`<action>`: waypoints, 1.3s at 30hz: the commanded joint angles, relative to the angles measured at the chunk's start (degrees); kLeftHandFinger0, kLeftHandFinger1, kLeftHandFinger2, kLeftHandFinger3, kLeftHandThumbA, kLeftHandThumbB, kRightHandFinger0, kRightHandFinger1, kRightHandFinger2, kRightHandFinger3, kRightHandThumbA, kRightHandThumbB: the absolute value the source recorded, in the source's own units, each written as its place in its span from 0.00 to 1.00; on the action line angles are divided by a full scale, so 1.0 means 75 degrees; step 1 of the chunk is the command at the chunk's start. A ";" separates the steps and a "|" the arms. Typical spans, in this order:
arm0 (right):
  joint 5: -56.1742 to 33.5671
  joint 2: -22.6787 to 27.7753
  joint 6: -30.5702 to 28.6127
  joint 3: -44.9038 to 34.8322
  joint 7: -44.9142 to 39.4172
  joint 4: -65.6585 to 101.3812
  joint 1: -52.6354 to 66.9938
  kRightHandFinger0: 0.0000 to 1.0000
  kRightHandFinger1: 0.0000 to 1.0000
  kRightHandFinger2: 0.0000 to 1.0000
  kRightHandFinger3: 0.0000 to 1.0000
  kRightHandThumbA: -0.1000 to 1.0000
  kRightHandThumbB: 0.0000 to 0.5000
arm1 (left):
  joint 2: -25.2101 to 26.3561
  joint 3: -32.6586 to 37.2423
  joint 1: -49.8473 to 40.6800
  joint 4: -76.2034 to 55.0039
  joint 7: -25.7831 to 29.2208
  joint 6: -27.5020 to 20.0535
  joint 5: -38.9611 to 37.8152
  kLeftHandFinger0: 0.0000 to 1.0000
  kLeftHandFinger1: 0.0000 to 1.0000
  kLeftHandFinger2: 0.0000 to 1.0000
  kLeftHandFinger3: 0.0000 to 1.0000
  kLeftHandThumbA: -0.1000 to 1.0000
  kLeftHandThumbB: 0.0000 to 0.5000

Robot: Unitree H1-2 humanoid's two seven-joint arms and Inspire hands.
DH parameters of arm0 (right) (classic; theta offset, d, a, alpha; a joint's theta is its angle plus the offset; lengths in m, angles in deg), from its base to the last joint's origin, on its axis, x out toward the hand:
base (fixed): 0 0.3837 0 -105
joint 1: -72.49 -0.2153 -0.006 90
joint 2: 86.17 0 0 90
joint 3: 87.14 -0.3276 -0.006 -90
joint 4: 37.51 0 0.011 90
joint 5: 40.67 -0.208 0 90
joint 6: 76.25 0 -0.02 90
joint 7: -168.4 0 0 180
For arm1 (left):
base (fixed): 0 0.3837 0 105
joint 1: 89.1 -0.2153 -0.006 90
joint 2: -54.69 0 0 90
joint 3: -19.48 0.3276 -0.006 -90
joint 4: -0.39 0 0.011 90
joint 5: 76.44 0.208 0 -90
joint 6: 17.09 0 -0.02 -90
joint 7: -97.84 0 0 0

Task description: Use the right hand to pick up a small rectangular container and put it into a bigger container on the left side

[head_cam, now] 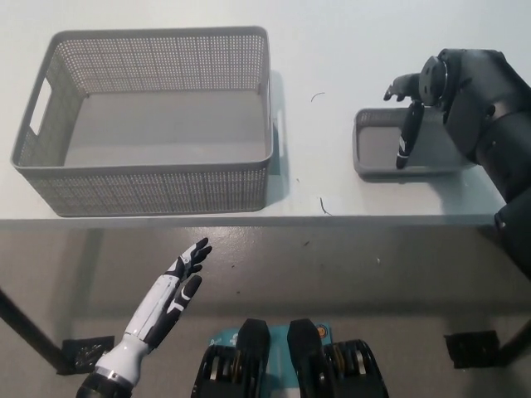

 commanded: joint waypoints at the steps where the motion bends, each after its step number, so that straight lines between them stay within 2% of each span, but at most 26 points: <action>1: 0.0190 0.0068 0.0013 -0.0028 0.1977 -0.0050 0.0649 0.80 0.90 0.91 0.89 0.01 0.30 | 0.0105 -0.0075 0.0080 -0.0198 -0.0062 -0.0256 -0.0004 1.00 1.00 1.00 1.00 1.00 0.59; 2: 0.0252 0.0093 -0.0087 -0.0008 0.2506 -0.0021 0.0708 0.72 0.83 0.87 1.00 0.07 0.22 | 0.0111 -0.0078 0.0127 -0.0191 -0.0063 -0.0242 0.0004 1.00 1.00 1.00 1.00 1.00 0.59; 4: 0.0229 0.0123 -0.0072 -0.0063 0.2960 -0.0008 0.0731 0.53 0.65 0.74 1.00 0.08 0.23 | 0.0122 -0.0079 0.0194 -0.0166 -0.0059 -0.0260 0.0026 1.00 1.00 1.00 1.00 1.00 0.58; 7: 0.0124 0.0179 -0.0161 -0.0189 0.3443 0.0000 0.0784 0.41 0.52 0.65 1.00 0.05 0.28 | 0.0121 -0.0068 0.0187 -0.0187 -0.0070 -0.0295 0.0015 1.00 1.00 1.00 1.00 1.00 0.55; 9: -0.0015 0.0270 -0.0390 -0.0360 0.3824 0.0014 0.0809 0.56 0.66 0.77 1.00 0.02 0.31 | 0.0127 -0.0068 0.0197 -0.0146 -0.0100 -0.0350 -0.0042 1.00 1.00 1.00 1.00 1.00 0.54; 10: -0.0042 0.0305 -0.0483 -0.0404 0.3993 0.0020 0.0821 0.56 0.65 0.76 0.97 0.02 0.35 | 0.0126 -0.0068 0.0197 -0.0149 -0.0100 -0.0339 -0.0044 1.00 1.00 1.00 1.00 1.00 0.54; 12: 0.0058 0.0364 -0.0494 -0.0347 0.4129 0.0024 0.0751 0.73 0.81 0.91 0.95 0.19 0.33 | 0.0132 -0.0069 0.0208 -0.0149 -0.0087 -0.0305 -0.0007 1.00 1.00 1.00 1.00 1.00 0.54; 14: 0.0071 0.0397 -0.0519 -0.0352 0.4162 0.0020 0.0672 0.66 0.74 0.86 0.95 0.18 0.34 | 0.0139 -0.0070 0.0225 -0.0134 -0.0074 -0.0308 0.0022 1.00 1.00 1.00 1.00 1.00 0.53; 15: 0.0043 0.0410 -0.0479 -0.0394 0.4178 0.0020 0.0608 0.59 0.65 0.79 0.90 0.12 0.34 | 0.0150 -0.0063 0.0215 -0.0181 -0.0071 -0.0255 0.0065 1.00 1.00 1.00 1.00 1.00 0.55; 18: -0.0029 0.0450 -0.0492 -0.0511 0.4312 0.0032 0.0504 0.46 0.55 0.68 0.85 0.02 0.38 | 0.0147 -0.0062 0.0222 -0.0160 -0.0064 -0.0290 0.0071 1.00 1.00 1.00 1.00 1.00 0.55; 19: -0.0050 0.0472 -0.0546 -0.0555 0.4376 0.0036 0.0489 0.49 0.56 0.68 0.87 0.01 0.38 | 0.0134 -0.0062 0.0214 -0.0161 -0.0052 -0.0287 0.0078 1.00 1.00 1.00 1.00 1.00 0.55; 20: -0.0060 0.0509 -0.0683 -0.0589 0.4521 0.0057 0.0469 0.56 0.62 0.70 0.76 0.00 0.44 | 0.0126 -0.0059 0.0203 -0.0171 -0.0060 -0.0269 0.0066 1.00 1.00 1.00 1.00 1.00 0.55; 21: -0.0014 0.0530 -0.0743 -0.0559 0.4592 0.0066 0.0433 0.55 0.62 0.73 0.73 0.03 0.40 | 0.0124 -0.0059 0.0202 -0.0169 -0.0066 -0.0269 0.0054 1.00 1.00 1.00 1.00 1.00 0.53; 23: -0.0004 0.0584 -0.0902 -0.0583 0.4737 0.0088 0.0266 0.38 0.47 0.63 0.90 0.00 0.40 | 0.0124 -0.0060 0.0198 -0.0181 -0.0073 -0.0255 0.0044 1.00 1.00 1.00 1.00 1.00 0.53; 24: -0.0024 0.0645 -0.1133 -0.0634 0.4926 0.0130 0.0076 0.31 0.41 0.56 0.70 0.00 0.46 | 0.0134 -0.0056 0.0203 -0.0186 -0.0063 -0.0251 0.0081 1.00 1.00 1.00 1.00 1.00 0.52; 25: -0.0044 0.0664 -0.1209 -0.0670 0.5000 0.0143 0.0011 0.31 0.42 0.56 0.67 0.00 0.46 | 0.0136 -0.0056 0.0203 -0.0190 -0.0063 -0.0245 0.0087 1.00 1.00 1.00 1.00 1.00 0.52; 26: -0.0119 0.0702 -0.1317 -0.0770 0.5069 0.0169 -0.0171 0.03 0.15 0.32 0.44 0.00 0.45 | 0.0133 -0.0057 0.0200 -0.0212 -0.0057 -0.0219 0.0099 1.00 1.00 1.00 1.00 1.00 0.53; 27: -0.0229 0.0744 -0.1388 -0.0908 0.4986 0.0230 -0.0420 0.00 0.06 0.19 0.28 0.00 0.45 | 0.0136 -0.0055 0.0202 -0.0214 -0.0049 -0.0217 0.0122 1.00 1.00 1.00 1.00 1.00 0.53; 28: -0.0296 0.0792 -0.1466 -0.1001 0.4977 0.0281 -0.0621 0.00 0.10 0.29 0.34 0.00 0.41 | 0.0137 -0.0053 0.0204 -0.0206 -0.0046 -0.0226 0.0130 1.00 1.00 1.00 1.00 1.00 0.53; 29: -0.0311 0.0860 -0.1587 -0.1069 0.5051 0.0333 -0.0884 0.00 0.23 0.57 0.49 0.00 0.36 | 0.0150 -0.0063 0.0230 -0.0185 -0.0050 -0.0241 0.0119 1.00 1.00 1.00 1.00 1.00 0.53; 31: -0.0232 0.0931 -0.1546 -0.1076 0.5085 0.0377 -0.1312 0.01 0.37 0.81 0.73 0.00 0.36 | 0.0167 -0.0077 0.0262 -0.0187 -0.0065 -0.0209 0.0097 1.00 1.00 1.00 1.00 1.00 0.53; 34: -0.0249 0.1073 -0.1771 -0.1199 0.5151 0.0422 -0.1723 0.02 0.42 0.81 0.69 0.00 0.42 | 0.0144 -0.0080 0.0206 -0.0193 -0.0057 -0.0192 0.0077 1.00 1.00 1.00 1.00 1.00 0.52; 36: -0.0315 0.1197 -0.1798 -0.1325 0.5055 0.0467 -0.2150 0.00 0.43 0.84 0.81 0.00 0.41 | 0.0144 -0.0073 0.0216 -0.0161 -0.0036 -0.0245 0.0114 1.00 1.00 1.00 1.00 1.00 0.50; 37: -0.0323 0.1219 -0.1804 -0.1360 0.5012 0.0473 -0.2316 0.00 0.43 0.84 0.81 0.00 0.42 | 0.0152 -0.0078 0.0190 -0.0182 -0.0022 -0.0234 0.0137 1.00 1.00 1.00 1.00 1.00 0.50; 38: -0.0313 0.1234 -0.1816 -0.1362 0.4991 0.0478 -0.2386 0.05 0.43 0.75 0.83 0.00 0.42 | 0.0153 -0.0078 0.0191 -0.0181 -0.0020 -0.0236 0.0143 1.00 1.00 1.00 1.00 1.00 0.50; 39: -0.0312 0.1268 -0.1850 -0.1379 0.4948 0.0495 -0.2517 0.06 0.45 0.79 0.84 0.00 0.42 | 0.0154 -0.0076 0.0196 -0.0178 -0.0017 -0.0238 0.0152 1.00 1.00 1.00 1.00 1.00 0.50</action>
